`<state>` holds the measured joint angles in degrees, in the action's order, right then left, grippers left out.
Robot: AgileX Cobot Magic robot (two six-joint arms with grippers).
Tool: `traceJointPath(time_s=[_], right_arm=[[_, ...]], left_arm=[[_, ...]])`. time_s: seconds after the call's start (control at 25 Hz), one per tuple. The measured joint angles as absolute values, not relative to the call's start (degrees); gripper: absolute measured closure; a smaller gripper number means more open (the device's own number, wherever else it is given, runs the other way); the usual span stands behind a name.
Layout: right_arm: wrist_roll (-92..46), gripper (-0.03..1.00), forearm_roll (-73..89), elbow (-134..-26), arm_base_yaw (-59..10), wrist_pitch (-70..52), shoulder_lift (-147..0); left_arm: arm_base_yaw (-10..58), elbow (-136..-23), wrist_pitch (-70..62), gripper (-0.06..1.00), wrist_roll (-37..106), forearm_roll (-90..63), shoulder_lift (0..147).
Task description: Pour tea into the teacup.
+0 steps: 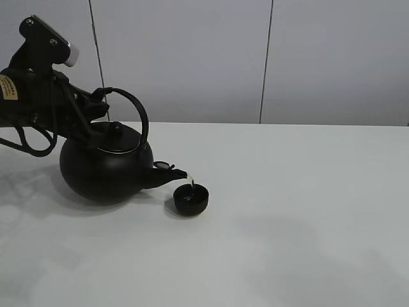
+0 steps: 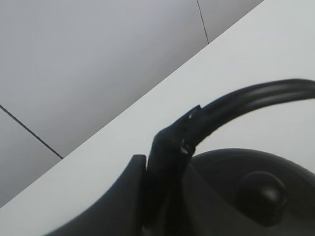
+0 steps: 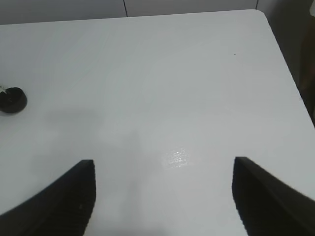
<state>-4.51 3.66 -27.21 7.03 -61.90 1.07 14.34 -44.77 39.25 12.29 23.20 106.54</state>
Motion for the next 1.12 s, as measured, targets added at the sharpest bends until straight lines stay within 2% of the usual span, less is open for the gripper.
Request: traceJointPath(time_s=[0.44,0.72,1.12], right_arm=[[-4.51,0.44,3.66,-27.21,7.03,-61.90,1.07],[-4.51,0.44,3.66,-27.21,7.03,-61.90,1.07],[-4.51,0.44,3.66,-27.21,7.03,-61.90,1.07]], left_arm=[[14.34,-44.77,38.85,0.83,13.38,23.20,106.54],[14.34,-44.77,38.62,0.83,0.47,22.75,106.54],[14.13,-44.47,38.94,0.83,-2.64,15.33,102.42]])
